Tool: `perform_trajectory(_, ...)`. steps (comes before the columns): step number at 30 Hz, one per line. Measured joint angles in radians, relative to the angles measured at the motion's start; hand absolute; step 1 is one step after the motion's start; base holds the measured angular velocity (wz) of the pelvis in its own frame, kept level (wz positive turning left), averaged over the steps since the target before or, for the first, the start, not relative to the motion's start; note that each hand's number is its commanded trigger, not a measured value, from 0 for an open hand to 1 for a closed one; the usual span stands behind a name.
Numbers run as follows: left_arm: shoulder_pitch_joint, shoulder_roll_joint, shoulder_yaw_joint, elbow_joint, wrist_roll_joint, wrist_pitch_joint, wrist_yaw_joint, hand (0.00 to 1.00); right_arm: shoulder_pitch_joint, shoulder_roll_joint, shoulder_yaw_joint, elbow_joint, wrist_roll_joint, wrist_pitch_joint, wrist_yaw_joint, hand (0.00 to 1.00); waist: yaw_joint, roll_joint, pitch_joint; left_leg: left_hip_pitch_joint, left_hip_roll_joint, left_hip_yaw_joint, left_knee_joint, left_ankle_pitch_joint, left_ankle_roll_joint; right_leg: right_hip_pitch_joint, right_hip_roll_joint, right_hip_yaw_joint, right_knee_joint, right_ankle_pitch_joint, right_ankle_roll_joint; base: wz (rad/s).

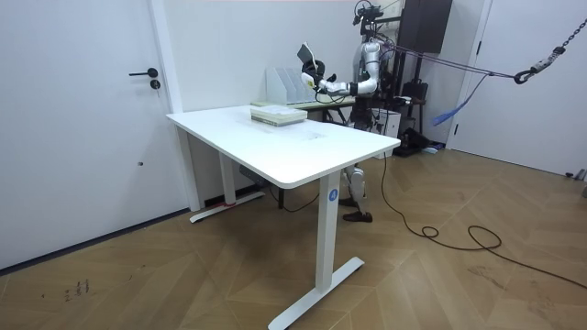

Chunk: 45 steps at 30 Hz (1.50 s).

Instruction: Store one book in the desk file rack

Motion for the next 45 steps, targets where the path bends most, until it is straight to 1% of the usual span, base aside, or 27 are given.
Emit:
perform_trajectory(4, 0.0, -0.002, 0.0, 0.004, 0.001, 0.001, 0.0, 1.0, -0.009, -0.007, -0.016, 0.0, -0.001, 0.016, 0.0, 0.0, -0.002, 0.009, 0.0053, 0.011, 0.0, -0.001, -0.001, 0.0, 0.0, 0.012, 0.0, 0.0, 0.0, 0.0, 0.0, 0.0)
perform_trajectory(8, 0.001, -0.002, 0.004, 0.005, 0.006, 0.007, -0.002, 1.0, -0.008, -0.01, -0.068, 0.0, -0.014, 0.017, -0.002, 0.0, 0.001, 0.01, 0.0059, 0.011, 0.0, -0.002, -0.001, 0.0, 0.0, 0.012, 0.0, 0.0, 0.0, 0.0, 0.0, 0.0)
perform_trajectory(11, 0.001, -0.002, 0.01, 0.005, 0.006, 0.008, -0.017, 1.0, -0.008, -0.016, -0.098, 0.0, -0.022, 0.017, 0.0, 0.0, -0.002, 0.01, 0.0055, 0.015, 0.0, -0.002, 0.0, 0.0, 0.0, 0.014, 0.0, 0.0, 0.0, -0.001, -0.001, 0.0)
perform_trajectory(14, 0.001, 0.003, 0.012, 0.005, 0.011, 0.011, -0.044, 1.0, -0.008, -0.021, -0.123, 0.0, -0.076, 0.019, 0.002, 0.0, -0.003, 0.007, 0.0044, 0.023, 0.0, -0.002, -0.001, 0.0, 0.0, 0.02, 0.0, 0.001, 0.001, -0.002, -0.002, 0.0)
perform_trajectory(18, 0.001, 0.009, 0.016, 0.005, 0.025, 0.044, -0.085, 1.0, -0.008, -0.022, -0.131, 0.0, -0.086, 0.026, 0.001, 0.0, -0.004, -0.003, -0.0005, 0.024, 0.0, -0.002, 0.0, 0.0, 0.0, 0.022, 0.0, 0.0, -0.001, -0.002, -0.003, 0.0)
perform_trajectory(20, 0.001, 0.01, 0.016, 0.005, 0.025, 0.052, -0.096, 1.0, -0.009, -0.022, -0.131, 0.0, -0.083, 0.026, -0.001, 0.0, -0.003, -0.008, -0.0022, 0.025, 0.0, -0.002, 0.0, 0.0, 0.0, 0.024, 0.0, -0.001, -0.001, -0.002, -0.003, 0.0)
perform_trajectory(23, 0.001, 0.012, 0.016, 0.006, 0.025, 0.053, -0.111, 1.0, -0.009, -0.024, -0.131, 0.0, -0.079, 0.026, -0.002, 0.0, -0.006, -0.012, -0.0016, 0.026, 0.0, -0.001, 0.002, 0.0, 0.0, 0.024, -0.001, -0.001, -0.003, -0.002, -0.003, 0.0)
perform_trajectory(26, 0.001, 0.018, 0.007, 0.009, 0.023, 0.069, -0.119, 1.0, -0.01, -0.03, -0.13, 0.0, -0.068, 0.04, -0.002, 0.0, -0.01, -0.011, -0.0008, 0.024, 0.0, -0.001, 0.001, 0.0, 0.0, 0.024, -0.001, -0.001, -0.005, -0.002, -0.002, 0.0)
perform_trajectory(27, 0.001, 0.022, -0.006, 0.01, 0.024, 0.072, -0.123, 1.0, -0.013, -0.033, -0.129, 0.0, -0.068, 0.048, -0.002, 0.0, -0.01, -0.01, -0.0001, 0.022, 0.0, -0.001, 0.0, 0.0, 0.0, 0.024, -0.001, -0.001, -0.002, -0.003, -0.003, 0.0)
perform_trajectory(29, 0.001, 0.029, -0.029, 0.017, 0.024, 0.079, -0.136, 1.0, -0.023, -0.041, -0.125, 0.0, -0.068, 0.049, -0.002, 0.0, -0.013, -0.006, 0.0024, 0.02, 0.0, -0.001, 0.0, 0.0, 0.0, 0.024, -0.001, -0.001, -0.001, -0.003, -0.003, 0.0)
perform_trajectory(31, 0.001, 0.04, -0.055, 0.033, 0.024, 0.089, -0.145, 1.0, -0.037, -0.054, -0.119, 0.0, -0.068, 0.05, 0.0, 0.0, -0.022, -0.003, 0.0031, 0.018, 0.0, -0.001, 0.0, 0.0, 0.0, 0.022, -0.001, -0.002, 0.0, -0.003, -0.004, 0.0)
perform_trajectory(34, 0.001, 0.057, -0.065, 0.036, 0.025, 0.107, -0.154, 1.0, -0.041, -0.054, -0.119, 0.0, -0.069, 0.06, 0.002, 0.0, -0.031, -0.002, 0.0032, 0.015, 0.001, -0.001, 0.001, 0.0, 0.0, 0.02, 0.0, -0.002, 0.001, -0.004, -0.005, 0.0)
perform_trajectory(39, 0.001, 0.059, -0.074, 0.036, 0.024, 0.11, -0.175, 1.0, -0.041, -0.054, -0.119, 0.0, -0.069, 0.066, 0.01, 0.0, -0.033, -0.002, 0.0029, 0.009, 0.001, 0.001, 0.001, 0.0, 0.0, 0.015, 0.0, -0.002, 0.001, -0.004, -0.005, 0.0)
perform_trajectory(41, 0.001, 0.066, -0.087, 0.036, 0.024, 0.112, -0.175, 1.0, -0.041, -0.054, -0.117, 0.0, -0.069, 0.067, 0.01, 0.0, -0.032, -0.002, 0.0028, 0.009, 0.001, 0.002, 0.001, 0.0, 0.0, 0.016, 0.0, -0.002, -0.001, -0.005, -0.004, 0.0)
perform_trajectory(45, 0.001, 0.096, -0.123, 0.038, 0.026, 0.118, -0.175, 1.0, -0.041, -0.06, -0.1, 0.0, -0.07, 0.069, 0.01, 0.0, -0.034, -0.001, 0.0022, 0.01, 0.001, 0.005, 0.001, 0.0, 0.0, 0.016, 0.0, -0.002, -0.002, -0.005, -0.004, 0.0)
